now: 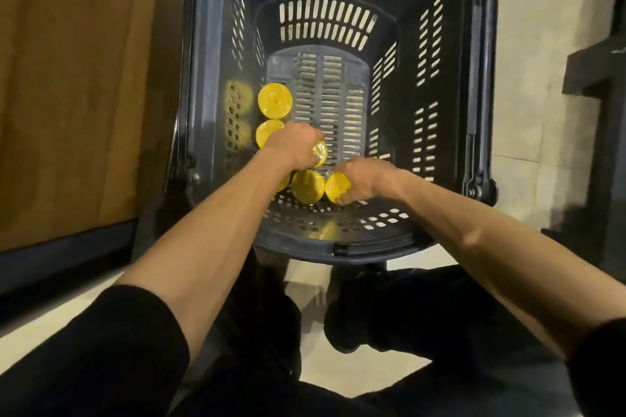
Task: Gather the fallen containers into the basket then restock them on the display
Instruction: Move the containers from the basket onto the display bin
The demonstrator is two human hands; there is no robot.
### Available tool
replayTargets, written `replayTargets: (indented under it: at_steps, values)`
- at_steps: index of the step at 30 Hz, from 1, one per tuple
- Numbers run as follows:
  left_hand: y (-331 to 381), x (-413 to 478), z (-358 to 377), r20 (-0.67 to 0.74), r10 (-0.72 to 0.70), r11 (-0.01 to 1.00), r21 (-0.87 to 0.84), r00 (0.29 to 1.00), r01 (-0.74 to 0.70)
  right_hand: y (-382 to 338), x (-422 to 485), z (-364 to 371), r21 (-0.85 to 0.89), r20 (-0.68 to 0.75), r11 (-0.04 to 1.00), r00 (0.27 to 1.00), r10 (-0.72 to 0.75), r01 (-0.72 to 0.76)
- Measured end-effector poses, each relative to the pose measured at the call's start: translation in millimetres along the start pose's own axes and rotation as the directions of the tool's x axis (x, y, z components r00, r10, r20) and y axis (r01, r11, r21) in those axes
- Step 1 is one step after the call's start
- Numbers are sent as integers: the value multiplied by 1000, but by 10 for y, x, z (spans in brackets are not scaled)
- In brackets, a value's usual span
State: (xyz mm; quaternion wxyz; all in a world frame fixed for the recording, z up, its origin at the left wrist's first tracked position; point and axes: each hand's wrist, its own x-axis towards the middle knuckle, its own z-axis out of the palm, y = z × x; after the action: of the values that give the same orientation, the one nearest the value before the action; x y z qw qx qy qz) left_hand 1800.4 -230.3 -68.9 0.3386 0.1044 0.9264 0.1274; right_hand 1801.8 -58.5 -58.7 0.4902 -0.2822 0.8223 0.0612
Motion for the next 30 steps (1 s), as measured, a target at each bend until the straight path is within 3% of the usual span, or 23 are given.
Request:
replayTargets:
  at_steps: [7,22,30]
  values:
    - [38,88,25,45,-7,1000,15,999,6,-50,85,102,-25,-34,1000,999,16,-17]
    - [60,274,202,-2,-107,992,71,994,107,-46,291,248,51,-92,997,994,59,-54]
    - [99,254,231,15,-132,988,78,991,130,17,198,226,168,-79,978,987,140,-125]
